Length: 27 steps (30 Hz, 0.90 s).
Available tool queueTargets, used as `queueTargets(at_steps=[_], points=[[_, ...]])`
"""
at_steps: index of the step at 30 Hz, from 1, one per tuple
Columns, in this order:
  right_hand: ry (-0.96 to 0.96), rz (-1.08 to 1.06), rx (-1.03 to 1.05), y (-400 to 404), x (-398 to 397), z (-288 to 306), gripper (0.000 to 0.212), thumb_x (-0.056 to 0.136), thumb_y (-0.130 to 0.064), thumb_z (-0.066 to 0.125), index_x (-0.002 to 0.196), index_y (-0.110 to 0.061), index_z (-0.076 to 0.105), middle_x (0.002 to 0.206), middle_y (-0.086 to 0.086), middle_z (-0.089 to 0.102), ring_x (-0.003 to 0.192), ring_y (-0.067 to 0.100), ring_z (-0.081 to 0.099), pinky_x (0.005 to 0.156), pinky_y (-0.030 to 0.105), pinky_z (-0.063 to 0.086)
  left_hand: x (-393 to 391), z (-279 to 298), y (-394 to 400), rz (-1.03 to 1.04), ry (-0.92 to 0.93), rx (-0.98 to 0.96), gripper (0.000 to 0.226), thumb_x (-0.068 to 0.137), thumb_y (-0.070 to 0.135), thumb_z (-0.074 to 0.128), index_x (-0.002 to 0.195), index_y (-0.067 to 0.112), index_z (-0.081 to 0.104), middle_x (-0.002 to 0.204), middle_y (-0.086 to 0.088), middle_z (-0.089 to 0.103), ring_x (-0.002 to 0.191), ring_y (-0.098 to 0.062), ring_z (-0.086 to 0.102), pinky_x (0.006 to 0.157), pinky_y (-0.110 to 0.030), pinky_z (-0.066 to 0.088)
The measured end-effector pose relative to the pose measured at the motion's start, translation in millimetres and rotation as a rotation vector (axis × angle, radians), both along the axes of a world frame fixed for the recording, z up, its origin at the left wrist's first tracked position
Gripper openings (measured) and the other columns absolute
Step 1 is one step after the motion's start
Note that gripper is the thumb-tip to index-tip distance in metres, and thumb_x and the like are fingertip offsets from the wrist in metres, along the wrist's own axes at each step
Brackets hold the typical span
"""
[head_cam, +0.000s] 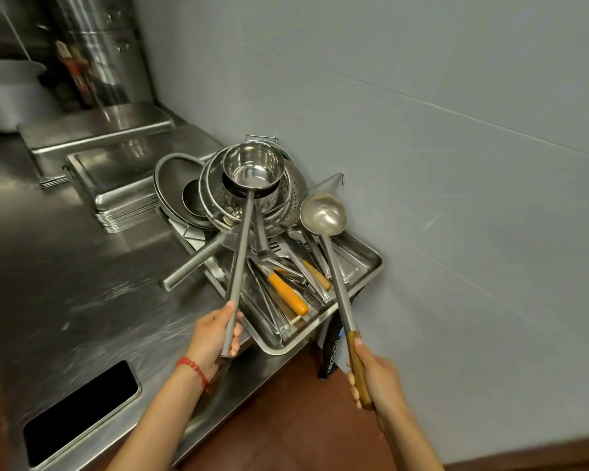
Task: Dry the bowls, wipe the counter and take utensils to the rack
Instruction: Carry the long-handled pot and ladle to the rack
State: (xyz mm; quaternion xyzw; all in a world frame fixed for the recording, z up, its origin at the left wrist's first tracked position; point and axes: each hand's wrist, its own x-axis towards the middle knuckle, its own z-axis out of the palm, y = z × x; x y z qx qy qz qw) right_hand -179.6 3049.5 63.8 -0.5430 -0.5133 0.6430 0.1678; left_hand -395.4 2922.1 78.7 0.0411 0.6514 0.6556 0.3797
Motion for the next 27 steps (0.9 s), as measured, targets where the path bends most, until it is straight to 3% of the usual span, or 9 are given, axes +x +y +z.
queueTargets(at_steps=[5,11,17,22,27], points=[[-0.016,0.005,-0.026,3,5,-10,0.050,0.091,-0.046,0.049,0.065,-0.004,0.059,0.039,0.005,0.052,0.029,0.018,0.044,0.031,0.018,0.034,10,-16,8,0.001,-0.035,0.024,0.030,0.095,0.028,0.043,0.085,0.003,0.056,0.039,0.000,0.053,0.025,-0.012,0.043,0.027,-0.015,0.036],[0.004,0.074,-0.046,6,-7,-26,0.050,0.092,-0.047,0.044,0.076,-0.002,0.059,0.041,0.004,0.056,0.031,0.018,0.050,0.032,0.021,0.040,23,-39,24,-0.035,-0.082,0.020,0.029,0.095,0.031,0.042,0.088,0.006,0.055,0.043,-0.003,0.060,0.029,-0.014,0.049,0.031,-0.018,0.042],[0.062,0.123,-0.179,4,-29,-43,0.047,0.093,-0.045,0.044,0.079,-0.002,0.055,0.047,0.009,0.058,0.036,0.022,0.055,0.038,0.027,0.048,30,-58,30,-0.009,-0.143,-0.024,0.032,0.095,0.035,0.041,0.088,0.007,0.053,0.043,-0.005,0.061,0.033,-0.014,0.054,0.033,-0.020,0.045],[0.046,0.160,-0.283,-2,-39,-59,0.042,0.096,-0.041,0.039,0.086,-0.002,0.052,0.058,0.014,0.060,0.043,0.022,0.060,0.047,0.032,0.054,33,-71,28,-0.025,-0.111,-0.114,0.034,0.096,0.034,0.040,0.085,0.005,0.055,0.047,-0.008,0.061,0.037,-0.014,0.057,0.037,-0.022,0.049],[0.068,0.135,-0.305,-2,-43,-65,0.041,0.095,-0.036,0.043,0.080,0.000,0.055,0.060,0.018,0.059,0.043,0.024,0.060,0.051,0.033,0.052,36,-81,25,-0.030,-0.065,-0.175,0.033,0.096,0.033,0.039,0.084,0.007,0.055,0.058,-0.013,0.060,0.041,-0.015,0.059,0.041,-0.023,0.052]])
